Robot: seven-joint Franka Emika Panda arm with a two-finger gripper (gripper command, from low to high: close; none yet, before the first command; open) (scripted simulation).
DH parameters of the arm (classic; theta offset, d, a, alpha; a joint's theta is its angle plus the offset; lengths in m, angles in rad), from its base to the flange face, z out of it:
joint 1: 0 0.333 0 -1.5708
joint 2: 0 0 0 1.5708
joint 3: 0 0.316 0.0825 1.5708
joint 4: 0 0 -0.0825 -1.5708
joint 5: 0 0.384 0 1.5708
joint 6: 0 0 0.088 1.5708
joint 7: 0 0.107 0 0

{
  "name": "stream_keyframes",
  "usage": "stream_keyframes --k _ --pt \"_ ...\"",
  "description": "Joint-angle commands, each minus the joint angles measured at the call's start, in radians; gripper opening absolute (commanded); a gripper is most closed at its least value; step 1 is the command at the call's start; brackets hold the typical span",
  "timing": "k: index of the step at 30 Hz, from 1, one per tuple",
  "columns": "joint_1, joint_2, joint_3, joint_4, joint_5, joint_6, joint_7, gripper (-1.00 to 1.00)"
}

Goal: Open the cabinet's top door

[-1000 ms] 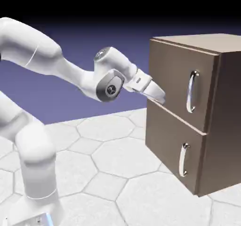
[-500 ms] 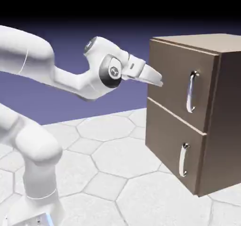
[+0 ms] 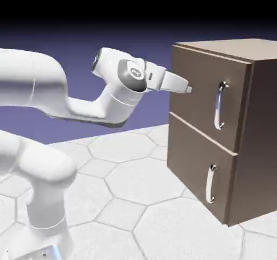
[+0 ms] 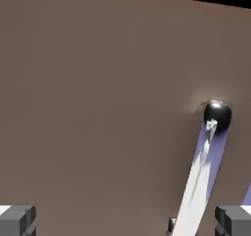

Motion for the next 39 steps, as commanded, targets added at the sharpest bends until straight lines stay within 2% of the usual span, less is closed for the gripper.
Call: stream_keyframes --k 1,27,33,34,39 --pt "0.016 -0.010 -0.019 0.005 -0.044 -0.005 0.028 0.00" --pt "0.435 -0.259 -0.497 0.122 -1.168 -0.141 0.756 0.00" --pt "0.605 -0.223 -0.573 0.260 -1.191 -0.165 0.761 0.00" --pt "0.605 -0.223 -0.573 0.260 -1.191 -0.165 0.761 -1.00" --pt "0.484 -0.193 -0.489 0.127 -1.148 -0.273 0.799 -1.00"
